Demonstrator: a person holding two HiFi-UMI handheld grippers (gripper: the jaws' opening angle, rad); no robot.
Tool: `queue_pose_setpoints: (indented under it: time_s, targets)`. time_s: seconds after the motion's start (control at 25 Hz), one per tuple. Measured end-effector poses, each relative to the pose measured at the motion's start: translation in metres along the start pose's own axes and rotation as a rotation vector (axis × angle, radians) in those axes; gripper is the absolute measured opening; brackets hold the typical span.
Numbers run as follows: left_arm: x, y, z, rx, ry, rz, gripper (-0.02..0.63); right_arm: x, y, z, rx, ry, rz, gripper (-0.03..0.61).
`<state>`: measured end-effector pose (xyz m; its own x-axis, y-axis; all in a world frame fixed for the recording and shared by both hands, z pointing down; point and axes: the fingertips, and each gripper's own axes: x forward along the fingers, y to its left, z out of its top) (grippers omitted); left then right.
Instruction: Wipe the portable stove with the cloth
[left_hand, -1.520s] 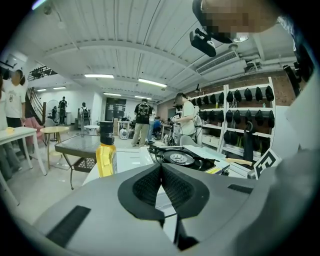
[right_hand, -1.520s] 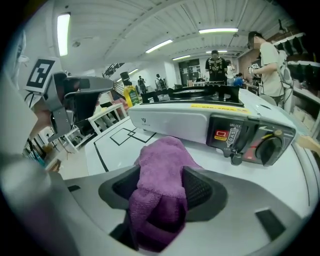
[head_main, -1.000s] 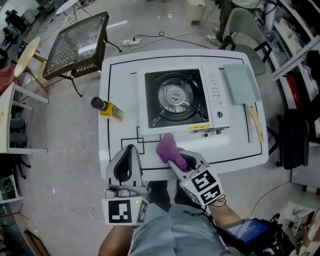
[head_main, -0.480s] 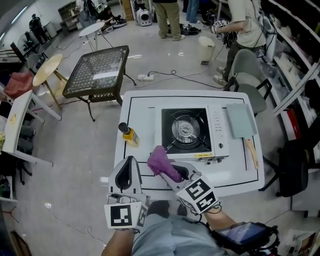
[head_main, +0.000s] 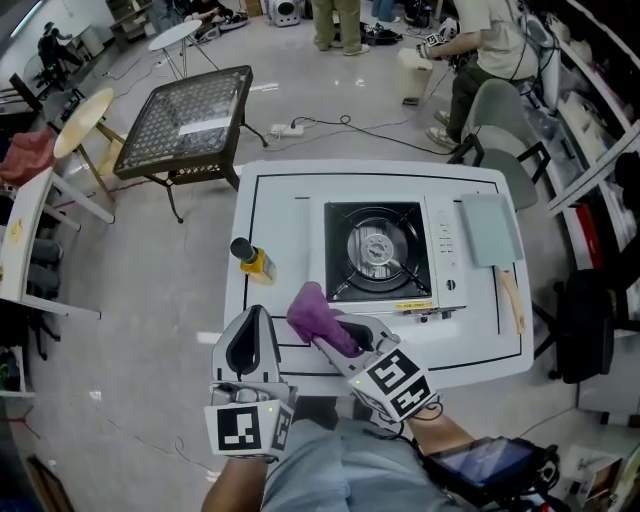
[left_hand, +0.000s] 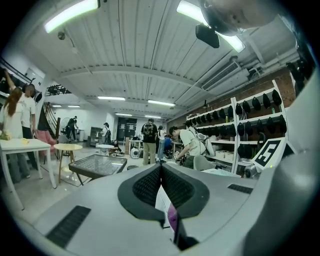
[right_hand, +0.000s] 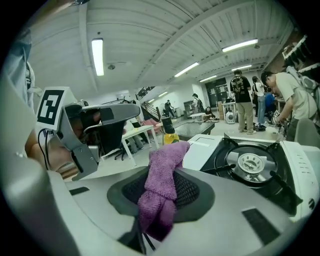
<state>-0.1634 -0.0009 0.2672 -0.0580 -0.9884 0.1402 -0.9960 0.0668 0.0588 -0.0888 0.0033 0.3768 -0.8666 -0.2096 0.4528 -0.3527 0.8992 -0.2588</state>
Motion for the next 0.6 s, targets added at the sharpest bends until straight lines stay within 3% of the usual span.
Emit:
queue_pose_setpoints:
  time_s: [0.6]
  targets:
    - [0.04, 0.045, -0.075, -0.076, 0.158, -0.012, 0.018, 0.06, -0.021, -0.043, 0.118, 0.117, -0.017, 0.133]
